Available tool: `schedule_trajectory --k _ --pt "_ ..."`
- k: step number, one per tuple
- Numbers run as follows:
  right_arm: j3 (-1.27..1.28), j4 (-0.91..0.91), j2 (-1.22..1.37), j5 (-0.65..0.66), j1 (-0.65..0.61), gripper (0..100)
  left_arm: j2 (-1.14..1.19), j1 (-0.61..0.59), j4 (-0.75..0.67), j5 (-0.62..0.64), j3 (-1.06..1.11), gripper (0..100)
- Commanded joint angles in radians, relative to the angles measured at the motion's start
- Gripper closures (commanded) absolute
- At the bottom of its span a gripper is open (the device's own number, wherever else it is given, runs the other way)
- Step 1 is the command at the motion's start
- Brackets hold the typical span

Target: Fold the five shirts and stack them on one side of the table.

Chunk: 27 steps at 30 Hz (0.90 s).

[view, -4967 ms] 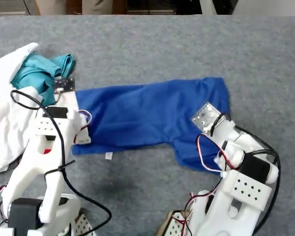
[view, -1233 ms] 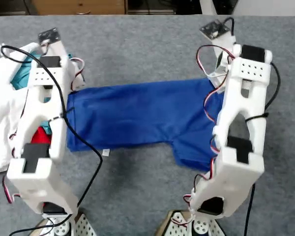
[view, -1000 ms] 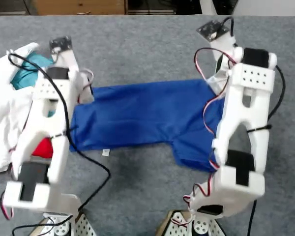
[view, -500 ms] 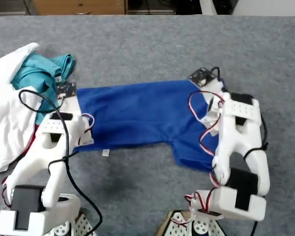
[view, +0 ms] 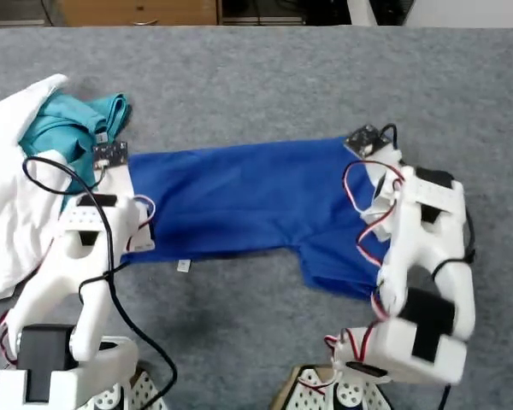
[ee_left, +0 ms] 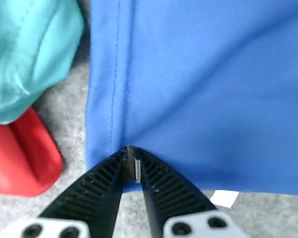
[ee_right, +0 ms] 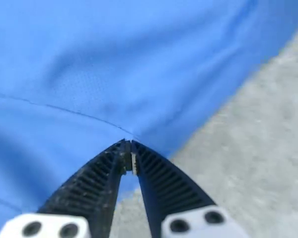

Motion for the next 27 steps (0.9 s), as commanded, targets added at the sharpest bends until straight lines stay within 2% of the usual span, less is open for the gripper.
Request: schedule_trajectory --k 1,6,11,16,21,27 --pt "0.013 0.078 -0.194 0.041 0.001 99.3 -0.033 -0.012 0.103 -0.006 -0.146 98" --pt "0.107 0.186 -0.466 0.166 0.008 99.3 -0.143 -0.008 0.152 -0.008 -0.137 98" --pt "0.318 0.255 -0.728 0.318 -0.001 99.0 -0.424 0.026 0.112 -0.046 0.094 98" --pt "0.513 0.318 -0.863 0.454 -0.005 96.6 -0.673 -0.034 -0.008 -0.048 0.33 98" --pt "0.642 0.327 -0.903 0.476 -0.105 79.6 -0.756 -0.049 -0.137 -0.041 0.483 98" --pt "0.651 0.276 -0.9 0.474 -0.151 79.2 -0.751 -0.049 -0.121 -0.041 0.48 98"
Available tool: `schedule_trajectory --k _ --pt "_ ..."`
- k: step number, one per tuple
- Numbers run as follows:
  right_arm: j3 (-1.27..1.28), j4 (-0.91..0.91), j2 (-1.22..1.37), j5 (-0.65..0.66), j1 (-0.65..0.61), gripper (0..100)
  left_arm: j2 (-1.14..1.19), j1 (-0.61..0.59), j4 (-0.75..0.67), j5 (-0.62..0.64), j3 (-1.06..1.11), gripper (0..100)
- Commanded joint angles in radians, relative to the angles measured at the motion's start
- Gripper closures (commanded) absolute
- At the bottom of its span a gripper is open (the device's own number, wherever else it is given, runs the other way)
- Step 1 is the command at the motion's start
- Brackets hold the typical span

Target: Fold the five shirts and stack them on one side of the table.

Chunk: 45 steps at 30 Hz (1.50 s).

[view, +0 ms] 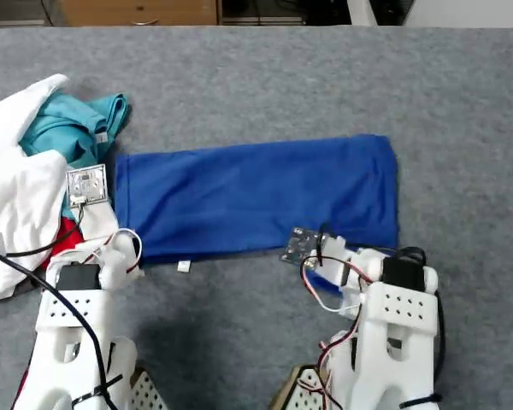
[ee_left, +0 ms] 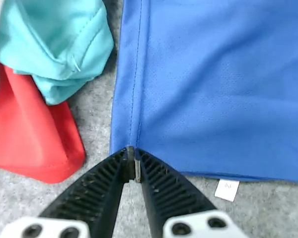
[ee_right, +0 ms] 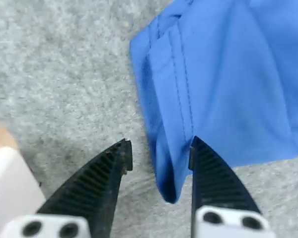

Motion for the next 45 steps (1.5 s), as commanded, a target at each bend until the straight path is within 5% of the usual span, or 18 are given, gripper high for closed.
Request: schedule_trajectory --k 1,14,23,31,45 --pt "-0.002 -0.04 -0.015 0.015 -0.021 79.2 -0.019 -0.003 -0.005 -0.002 -0.003 98" --pt "0.07 -0.164 -0.002 0.032 -0.036 79.2 -0.022 -0.002 -0.009 -0.002 -0.003 98" --pt "0.042 -0.295 0.275 0.044 -0.09 79.3 -0.016 0.0 -0.011 -0.002 -0.003 98" --pt "-0.076 -0.305 0.538 0.043 -0.09 81.5 -0.015 0.051 -0.011 -0.006 0.006 98" --pt "-0.186 -0.311 0.573 0.025 -0.048 88.6 -0.015 0.051 -0.011 -0.008 0.006 98"
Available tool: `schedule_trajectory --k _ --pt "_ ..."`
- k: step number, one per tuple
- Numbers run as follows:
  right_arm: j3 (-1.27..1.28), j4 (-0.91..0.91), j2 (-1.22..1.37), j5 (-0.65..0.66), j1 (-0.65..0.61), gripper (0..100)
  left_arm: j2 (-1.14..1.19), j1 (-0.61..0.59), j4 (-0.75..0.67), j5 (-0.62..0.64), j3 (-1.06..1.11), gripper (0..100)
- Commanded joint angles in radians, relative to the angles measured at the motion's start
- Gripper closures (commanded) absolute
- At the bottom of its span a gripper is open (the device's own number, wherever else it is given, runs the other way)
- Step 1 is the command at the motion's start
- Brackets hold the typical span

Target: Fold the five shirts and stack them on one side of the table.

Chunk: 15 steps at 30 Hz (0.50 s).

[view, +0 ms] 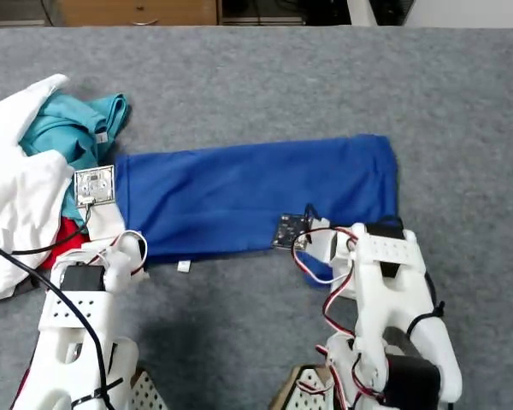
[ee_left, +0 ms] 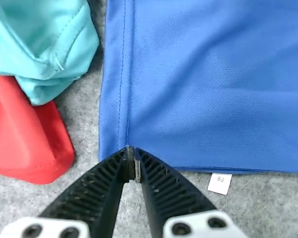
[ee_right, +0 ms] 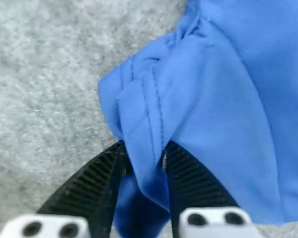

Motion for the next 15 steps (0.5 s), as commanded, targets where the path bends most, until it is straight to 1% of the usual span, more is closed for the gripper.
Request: schedule_trajectory --k 1,4,8,15 --pt "-0.076 0.035 0.007 -0.014 0.03 88.6 -0.01 0.009 -0.011 -0.008 -0.003 98" --pt "-0.166 0.123 0.007 -0.014 0.03 89.2 -0.01 0.009 -0.023 -0.008 -0.002 98" --pt "-0.291 0.215 0.008 -0.009 0.027 99.5 -0.01 0.009 -0.034 -0.008 0.008 98" --pt "-0.429 0.311 0.008 -0.009 0.027 98.8 -0.01 0.009 -0.034 -0.008 0.008 98"
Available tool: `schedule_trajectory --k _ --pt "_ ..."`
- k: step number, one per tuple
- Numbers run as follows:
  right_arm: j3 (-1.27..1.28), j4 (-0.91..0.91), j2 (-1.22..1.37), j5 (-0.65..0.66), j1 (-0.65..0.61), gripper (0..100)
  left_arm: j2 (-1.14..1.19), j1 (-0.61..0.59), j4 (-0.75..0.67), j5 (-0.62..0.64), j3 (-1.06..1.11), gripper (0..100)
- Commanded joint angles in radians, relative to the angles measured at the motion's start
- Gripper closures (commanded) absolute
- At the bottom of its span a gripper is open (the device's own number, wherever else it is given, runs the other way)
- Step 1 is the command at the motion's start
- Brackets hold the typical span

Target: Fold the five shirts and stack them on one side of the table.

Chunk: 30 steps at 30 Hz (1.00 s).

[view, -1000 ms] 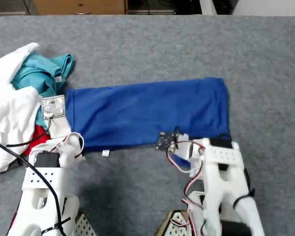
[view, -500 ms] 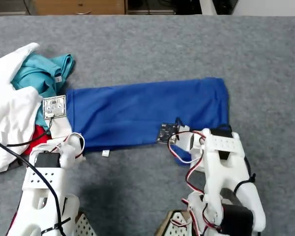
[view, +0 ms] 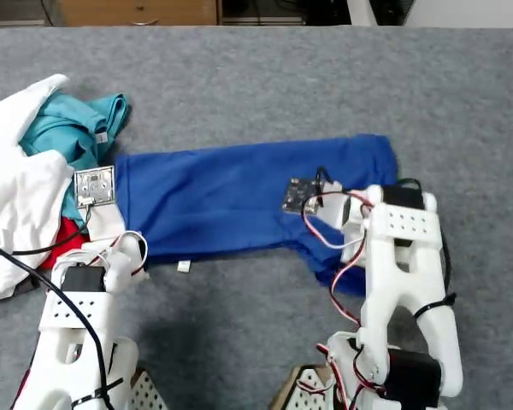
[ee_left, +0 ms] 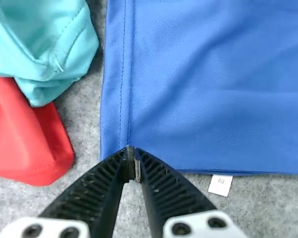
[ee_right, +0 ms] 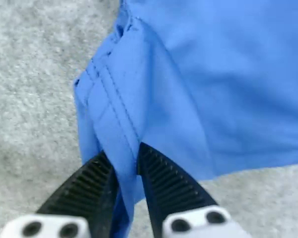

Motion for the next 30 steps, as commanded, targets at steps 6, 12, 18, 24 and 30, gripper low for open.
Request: schedule_trajectory --k 6,12,18,24,30 --pt "-0.139 0.057 0.019 -0.009 -0.015 99.4 -0.01 0.009 -0.015 -0.008 -0.003 98" --pt "-0.343 0.12 0.211 -0.009 -0.05 99.4 -0.01 0.009 -0.015 -0.008 -0.002 98" --pt "-0.708 0.249 0.518 0.015 -0.054 99.4 -0.01 0.009 -0.015 -0.008 -0.002 98" --pt "-1.119 0.405 0.839 0.074 -0.054 99.4 -0.01 0.009 -0.015 -0.008 -0.002 98" --pt "-1.503 0.505 1.139 0.075 -0.071 99.4 -0.015 0.009 -0.014 -0.008 -0.003 98"
